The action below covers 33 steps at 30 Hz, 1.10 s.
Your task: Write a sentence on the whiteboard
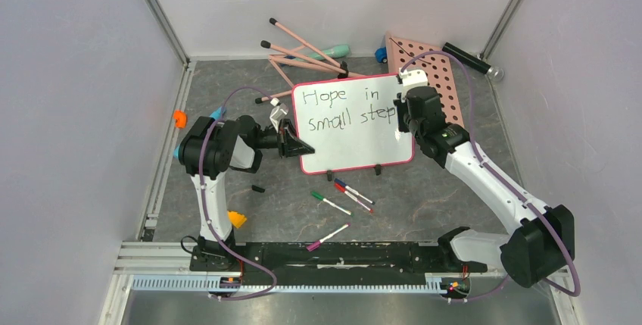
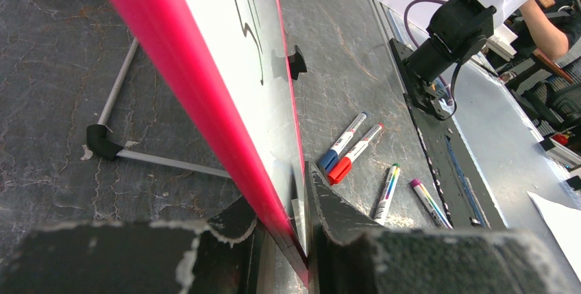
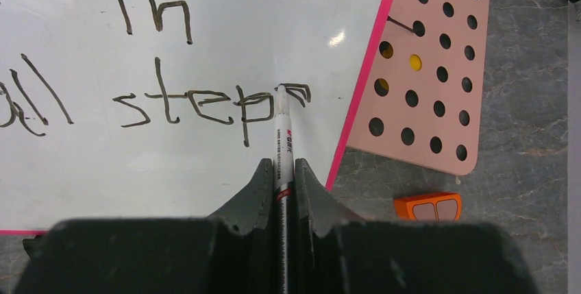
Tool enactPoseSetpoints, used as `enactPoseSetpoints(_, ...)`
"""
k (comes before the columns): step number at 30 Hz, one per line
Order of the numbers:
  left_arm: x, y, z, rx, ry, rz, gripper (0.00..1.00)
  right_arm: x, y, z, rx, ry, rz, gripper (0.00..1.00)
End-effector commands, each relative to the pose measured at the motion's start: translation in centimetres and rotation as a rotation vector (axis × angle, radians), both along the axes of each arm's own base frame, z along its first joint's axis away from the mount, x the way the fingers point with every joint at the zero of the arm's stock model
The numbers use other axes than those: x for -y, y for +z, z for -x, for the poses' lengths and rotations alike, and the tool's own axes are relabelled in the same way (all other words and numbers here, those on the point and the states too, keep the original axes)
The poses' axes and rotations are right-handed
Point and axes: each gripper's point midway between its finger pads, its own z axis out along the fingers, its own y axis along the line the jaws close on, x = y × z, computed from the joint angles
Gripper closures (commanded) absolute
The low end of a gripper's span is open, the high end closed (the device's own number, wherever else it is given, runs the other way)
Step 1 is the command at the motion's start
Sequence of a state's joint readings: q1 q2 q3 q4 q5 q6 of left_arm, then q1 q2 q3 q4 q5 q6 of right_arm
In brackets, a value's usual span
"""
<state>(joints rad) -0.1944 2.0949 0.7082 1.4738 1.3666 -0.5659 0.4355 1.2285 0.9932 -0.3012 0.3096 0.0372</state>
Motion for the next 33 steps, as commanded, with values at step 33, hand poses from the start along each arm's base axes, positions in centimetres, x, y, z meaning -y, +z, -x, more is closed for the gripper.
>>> enactPoseSetpoints(33, 0.3, 0.2, 0.7, 0.16, -0.07, 0.011, 0.84, 1.5, -2.8, 2.3, -0.056, -0.013, 0.041, 1.0)
